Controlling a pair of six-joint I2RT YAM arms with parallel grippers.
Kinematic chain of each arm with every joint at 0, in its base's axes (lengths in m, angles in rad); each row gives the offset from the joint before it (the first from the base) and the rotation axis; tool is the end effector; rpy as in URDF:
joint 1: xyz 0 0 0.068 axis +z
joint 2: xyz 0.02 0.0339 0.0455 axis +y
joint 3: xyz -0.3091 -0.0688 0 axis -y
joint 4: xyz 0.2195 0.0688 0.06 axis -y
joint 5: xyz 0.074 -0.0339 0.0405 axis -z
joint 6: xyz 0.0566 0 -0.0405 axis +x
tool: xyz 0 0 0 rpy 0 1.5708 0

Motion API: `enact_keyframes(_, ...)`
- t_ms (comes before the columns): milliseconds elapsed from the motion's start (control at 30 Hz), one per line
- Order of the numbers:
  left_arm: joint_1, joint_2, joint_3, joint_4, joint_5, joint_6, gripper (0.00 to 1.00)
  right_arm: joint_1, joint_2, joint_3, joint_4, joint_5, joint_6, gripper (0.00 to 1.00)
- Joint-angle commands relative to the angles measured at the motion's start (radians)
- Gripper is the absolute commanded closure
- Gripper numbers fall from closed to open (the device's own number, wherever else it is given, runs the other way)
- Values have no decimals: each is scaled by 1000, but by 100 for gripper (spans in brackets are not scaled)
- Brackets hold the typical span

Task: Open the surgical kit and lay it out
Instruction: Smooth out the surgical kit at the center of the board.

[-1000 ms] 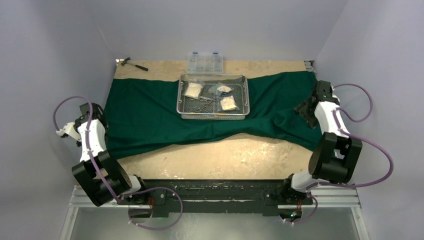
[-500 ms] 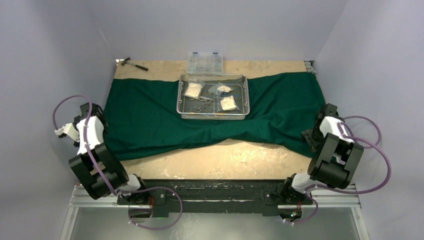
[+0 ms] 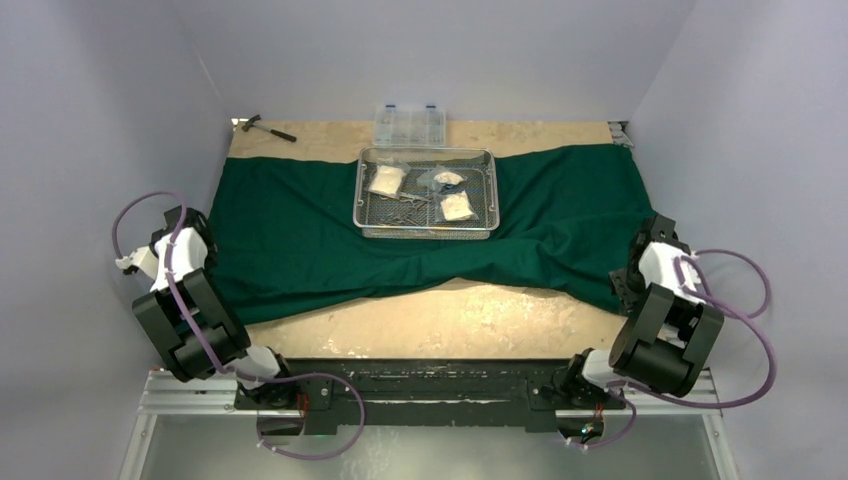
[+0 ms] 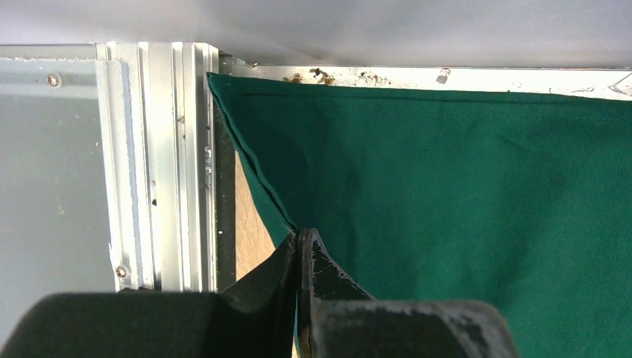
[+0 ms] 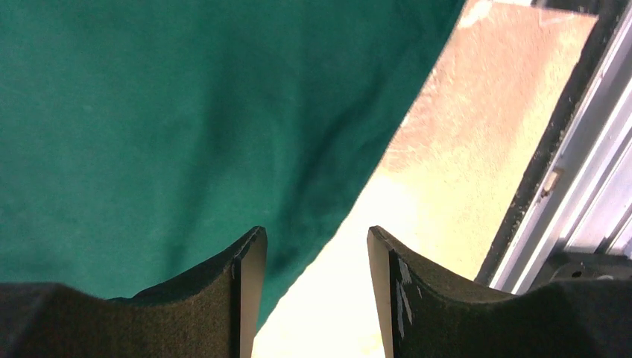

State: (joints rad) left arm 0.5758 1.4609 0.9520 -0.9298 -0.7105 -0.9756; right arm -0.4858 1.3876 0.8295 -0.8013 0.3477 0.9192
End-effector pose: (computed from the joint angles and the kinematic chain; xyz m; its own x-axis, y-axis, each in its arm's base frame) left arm 0.1665 0.1521 0.2503 -0.0647 -0.7904 -0.6092 -0.9603 -0.1167 0.2534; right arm 0.1752 -0.1143 0.2277 -0.1250 0.9114 -0.3921 0.9920 0.1210 -0.0352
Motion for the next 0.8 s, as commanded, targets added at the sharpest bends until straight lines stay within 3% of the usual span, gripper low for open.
enact_keyframes(0, 12, 7, 37, 27, -18, 19, 100, -9, -3, -70, 1, -18, 78, 44)
enact_keyframes(300, 12, 11, 36, 38, -4, 28, 100, -12, 63, -95, 100, 5, 74, 56)
enact_keyframes(400, 12, 7, 32, 41, 2, 23, 100, -15, 87, -100, 138, 44, 61, 71)
enact_keyframes(500, 12, 3, 23, 55, 20, 15, 100, -18, 118, -109, 184, 74, 54, 97)
enact_keyframes(533, 12, 1, 21, 57, 25, 14, 100, -19, 133, -111, 193, 80, 54, 100)
enact_keyframes(767, 12, -18, 20, 7, -5, -17, 100, -20, 113, -104, 89, 205, 137, 100)
